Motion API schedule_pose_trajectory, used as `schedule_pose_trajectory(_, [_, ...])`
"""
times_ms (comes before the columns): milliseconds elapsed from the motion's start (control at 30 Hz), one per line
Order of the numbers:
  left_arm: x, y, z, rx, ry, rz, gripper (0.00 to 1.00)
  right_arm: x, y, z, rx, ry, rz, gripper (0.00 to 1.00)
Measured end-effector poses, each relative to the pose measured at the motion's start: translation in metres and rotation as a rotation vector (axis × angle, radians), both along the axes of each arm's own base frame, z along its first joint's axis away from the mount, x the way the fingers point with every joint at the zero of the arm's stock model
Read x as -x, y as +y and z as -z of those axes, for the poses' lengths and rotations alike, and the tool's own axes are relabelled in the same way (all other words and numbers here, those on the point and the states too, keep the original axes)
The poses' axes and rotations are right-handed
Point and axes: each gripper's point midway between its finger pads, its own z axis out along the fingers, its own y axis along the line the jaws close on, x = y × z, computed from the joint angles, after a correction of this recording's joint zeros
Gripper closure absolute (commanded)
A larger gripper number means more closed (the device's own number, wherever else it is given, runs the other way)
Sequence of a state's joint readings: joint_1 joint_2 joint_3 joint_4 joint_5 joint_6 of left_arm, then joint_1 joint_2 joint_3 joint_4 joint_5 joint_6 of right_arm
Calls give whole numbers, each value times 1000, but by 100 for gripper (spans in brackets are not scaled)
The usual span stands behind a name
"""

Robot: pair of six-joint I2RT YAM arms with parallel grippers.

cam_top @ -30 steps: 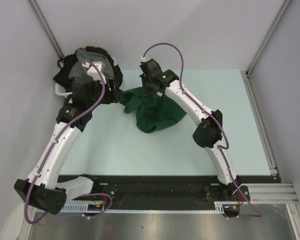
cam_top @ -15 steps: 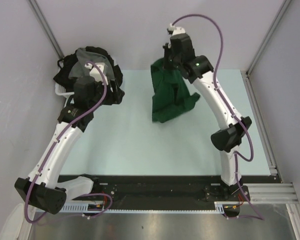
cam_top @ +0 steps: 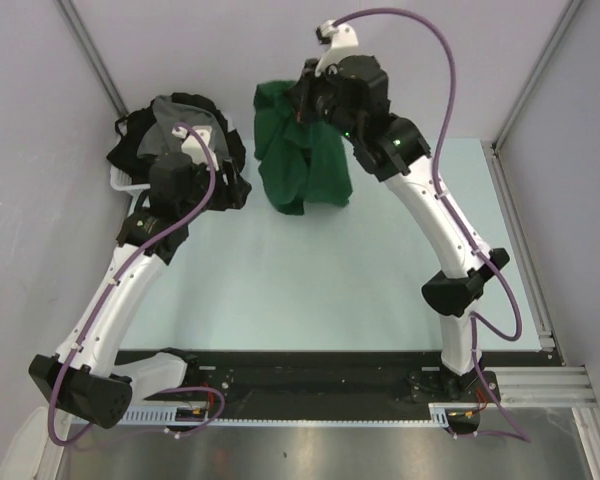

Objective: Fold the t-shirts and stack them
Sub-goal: Flatten out the tshirt

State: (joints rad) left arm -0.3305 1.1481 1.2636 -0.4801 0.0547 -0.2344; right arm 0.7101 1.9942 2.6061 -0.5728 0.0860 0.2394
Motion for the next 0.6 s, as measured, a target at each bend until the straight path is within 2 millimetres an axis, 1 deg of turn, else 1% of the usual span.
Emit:
schedule_pose_trajectory(33, [0, 0, 0, 0, 0, 0, 34, -5, 0, 18, 42, 28, 17, 100])
schedule_pose_trajectory(67, [0, 0, 0, 0, 0, 2, 34, -11, -1, 40, 93, 65, 40, 100])
schedule_pose_trajectory(100, [0, 0, 0, 0, 0, 2, 34, -18, -5, 66, 149, 112, 68, 100])
schedule_pose_trajectory(133, [0, -1, 0, 0, 0, 2, 34, -27, -13, 94, 204, 162, 101, 100])
schedule_pose_trajectory(167, [0, -1, 0, 0, 0, 3, 34, -35, -22, 117, 251, 201, 134, 100])
schedule_pose_trajectory(200, [0, -1, 0, 1, 0, 4, 34, -44, -38, 144, 308, 252, 181, 100])
schedule_pose_trajectory(233, [1, -2, 0, 0, 0, 6, 34, -54, -60, 169, 366, 302, 235, 100])
schedule_pose_trajectory(267, [1, -2, 0, 0, 0, 8, 34, -62, -85, 189, 416, 349, 291, 100])
schedule_pose_trajectory(300, [1, -3, 0, 0, 0, 9, 34, -70, -112, 204, 454, 391, 351, 100])
schedule_pose_trajectory(333, [1, -3, 0, 0, 0, 10, 34, -77, -138, 210, 473, 418, 410, 100])
schedule_pose_trajectory(367, [1, -4, 0, 0, -1, 11, 34, -84, -160, 211, 476, 430, 461, 100])
schedule_pose_trajectory(400, [1, -4, 0, 1, -1, 11, 34, -91, -181, 208, 471, 437, 514, 100])
schedule_pose_trajectory(433, [2, -4, 0, 1, -1, 12, 34, -95, -199, 201, 460, 436, 555, 100])
schedule_pose_trajectory(467, [2, -4, 0, 0, -1, 12, 35, -98, -209, 191, 440, 429, 580, 100])
schedule_pose_trajectory(500, [2, -4, 0, 0, -1, 13, 34, -99, -211, 180, 420, 414, 585, 100])
schedule_pose_trajectory(533, [2, -5, 0, 1, -1, 15, 34, -100, -206, 162, 388, 376, 574, 100])
schedule_pose_trajectory(567, [2, -5, 0, 1, -1, 16, 34, -98, -194, 143, 361, 331, 550, 100])
schedule_pose_trajectory(600, [2, -6, 0, 1, -1, 19, 34, -93, -175, 124, 336, 281, 513, 100])
